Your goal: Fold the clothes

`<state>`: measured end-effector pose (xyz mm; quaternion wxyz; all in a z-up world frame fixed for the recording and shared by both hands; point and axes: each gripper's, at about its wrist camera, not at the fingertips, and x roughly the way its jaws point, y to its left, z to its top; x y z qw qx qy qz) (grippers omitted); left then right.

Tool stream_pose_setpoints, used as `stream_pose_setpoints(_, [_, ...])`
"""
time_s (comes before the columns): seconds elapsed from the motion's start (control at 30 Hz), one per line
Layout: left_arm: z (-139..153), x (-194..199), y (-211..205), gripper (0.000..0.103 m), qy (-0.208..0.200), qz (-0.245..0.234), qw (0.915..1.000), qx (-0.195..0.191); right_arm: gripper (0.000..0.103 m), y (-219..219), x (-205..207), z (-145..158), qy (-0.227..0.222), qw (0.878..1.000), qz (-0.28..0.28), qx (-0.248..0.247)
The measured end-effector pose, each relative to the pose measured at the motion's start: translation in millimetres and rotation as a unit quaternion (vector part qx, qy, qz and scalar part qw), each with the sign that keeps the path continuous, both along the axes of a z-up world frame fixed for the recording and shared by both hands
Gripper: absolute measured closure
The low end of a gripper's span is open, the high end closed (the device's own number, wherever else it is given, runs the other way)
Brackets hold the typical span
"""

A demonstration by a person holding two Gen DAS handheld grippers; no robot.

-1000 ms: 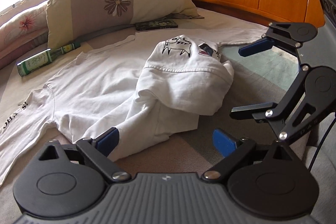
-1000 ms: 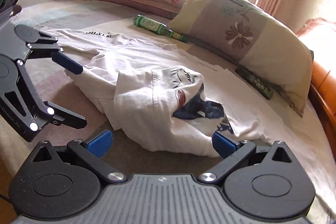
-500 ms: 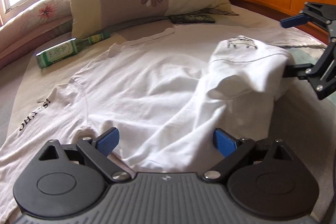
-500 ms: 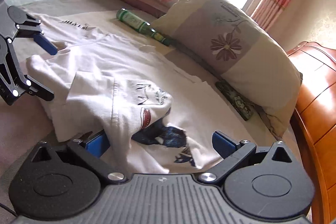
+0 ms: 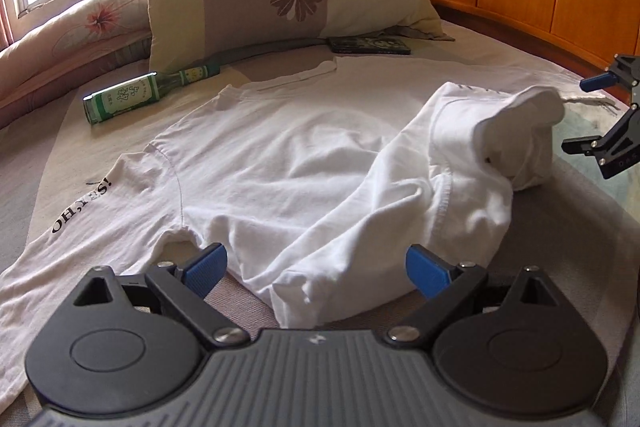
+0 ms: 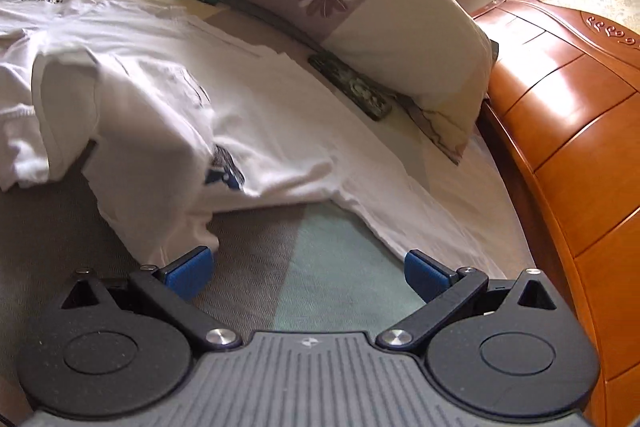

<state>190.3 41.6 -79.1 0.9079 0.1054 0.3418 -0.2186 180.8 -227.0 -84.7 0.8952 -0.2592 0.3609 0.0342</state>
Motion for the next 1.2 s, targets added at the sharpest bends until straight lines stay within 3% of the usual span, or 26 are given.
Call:
stream_pose_setpoints(0.2, [3.1, -19.1, -36.7, 0.007, -0.002, -0.067, 0.9977, -0.003, 0.000, -1.3, -38.2, -3.7, 0.025, 0.998, 0.007, 0.051])
stream_pose_setpoints(0.33, [-12.4, -24.1, -69.0, 0.007, -0.009, -0.088, 0.9959, 0.017, 0.000, 11.0, -60.1, -11.8, 0.037, 0.995, 0.009, 0.088])
stream_pose_setpoints(0.53, [-32.9, -22.7, -115.2, 0.007, -0.063, -0.090, 0.9913, 0.073, 0.000, 21.4, -71.1, -14.4, 0.052, 0.984, -0.020, 0.167])
stream_pose_setpoints(0.7, [-44.8, -20.6, -136.3, 0.006, -0.129, -0.086, 0.9807, 0.119, 0.000, 26.6, -72.9, -12.5, 0.057, 0.978, -0.032, 0.198])
stream_pose_setpoints(0.87, [-37.6, -19.0, -112.8, 0.006, -0.142, -0.032, 0.9764, 0.159, 0.000, 26.6, -80.1, -8.1, 0.047, 0.978, -0.031, 0.199])
stream_pose_setpoints(1.2, [7.6, -47.3, -25.4, 0.006, -0.173, 0.065, 0.9675, 0.172, 0.000, 29.1, -85.1, -3.9, 0.038, 0.976, -0.024, 0.214])
